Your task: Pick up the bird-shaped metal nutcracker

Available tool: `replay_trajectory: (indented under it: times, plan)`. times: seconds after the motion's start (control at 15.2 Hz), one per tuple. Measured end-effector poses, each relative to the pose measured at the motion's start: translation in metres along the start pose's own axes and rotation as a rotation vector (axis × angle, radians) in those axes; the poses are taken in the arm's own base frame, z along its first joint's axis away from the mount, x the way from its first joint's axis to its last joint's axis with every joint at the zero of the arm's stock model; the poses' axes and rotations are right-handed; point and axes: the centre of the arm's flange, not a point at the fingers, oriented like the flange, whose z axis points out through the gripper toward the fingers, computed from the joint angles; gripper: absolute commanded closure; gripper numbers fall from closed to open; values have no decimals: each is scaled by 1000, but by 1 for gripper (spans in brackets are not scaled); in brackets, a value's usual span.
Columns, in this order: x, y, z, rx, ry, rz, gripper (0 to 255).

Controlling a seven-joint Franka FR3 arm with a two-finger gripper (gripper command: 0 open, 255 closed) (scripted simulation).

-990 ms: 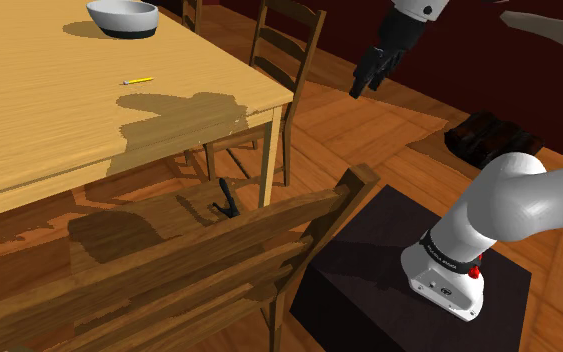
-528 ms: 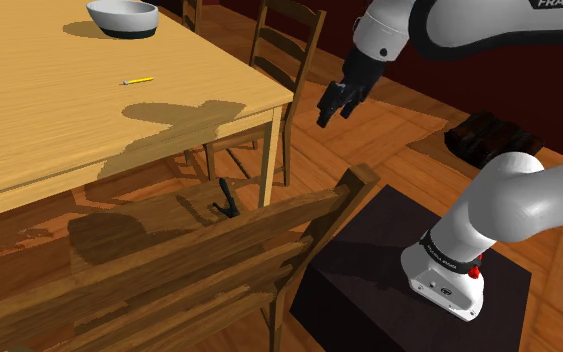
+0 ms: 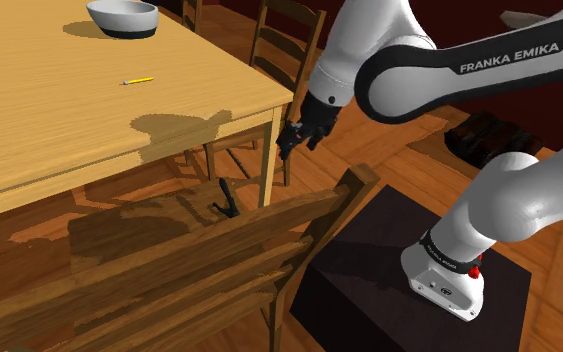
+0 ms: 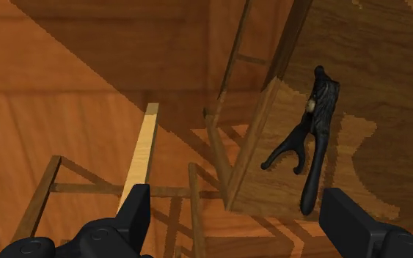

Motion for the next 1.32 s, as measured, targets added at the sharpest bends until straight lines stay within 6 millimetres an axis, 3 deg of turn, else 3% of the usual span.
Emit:
replay_trajectory:
  times: [0.92, 1.32]
  plan:
    - [19, -119, 136, 8, 22, 110, 0]
    - [17, -127, 176, 9, 28, 124, 0]
